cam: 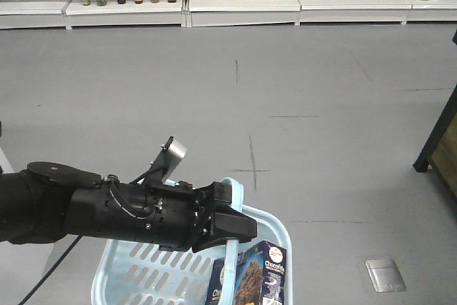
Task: Left arm holds basket, right arm returns cookies
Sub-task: 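Drive forward toward the drink shelves holding the basket in the left gripper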
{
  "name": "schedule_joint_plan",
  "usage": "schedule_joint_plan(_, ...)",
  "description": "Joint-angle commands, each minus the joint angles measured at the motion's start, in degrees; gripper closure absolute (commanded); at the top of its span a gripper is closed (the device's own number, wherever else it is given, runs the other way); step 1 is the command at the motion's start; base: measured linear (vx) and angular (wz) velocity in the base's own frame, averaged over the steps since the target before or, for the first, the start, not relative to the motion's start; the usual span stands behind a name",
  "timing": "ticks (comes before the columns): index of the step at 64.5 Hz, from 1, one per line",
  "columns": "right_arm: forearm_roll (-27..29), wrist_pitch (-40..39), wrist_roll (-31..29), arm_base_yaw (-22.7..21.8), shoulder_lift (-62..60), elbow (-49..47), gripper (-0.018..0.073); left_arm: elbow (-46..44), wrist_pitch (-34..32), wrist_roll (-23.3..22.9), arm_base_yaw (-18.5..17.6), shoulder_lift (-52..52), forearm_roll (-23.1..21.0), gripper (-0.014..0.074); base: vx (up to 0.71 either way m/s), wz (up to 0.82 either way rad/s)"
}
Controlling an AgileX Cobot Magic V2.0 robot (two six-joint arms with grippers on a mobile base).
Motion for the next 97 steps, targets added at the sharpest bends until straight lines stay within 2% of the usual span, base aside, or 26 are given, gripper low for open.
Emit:
schedule_joint_plan(1,0.03,-4.63,-0.57,-0.34,-0.37,0.20,0.0567,-1.76,3.68,-0.18,-0.27,-2.95,-5.69,0.0604,0.37,0.03)
schedule_joint_plan(97,0.03,-4.63,-0.57,-0.34,-0.37,0.20,0.0567,-1.76,3.49,-0.18,-0.27,-2.95,-5.68,0.0604,0.36,0.01)
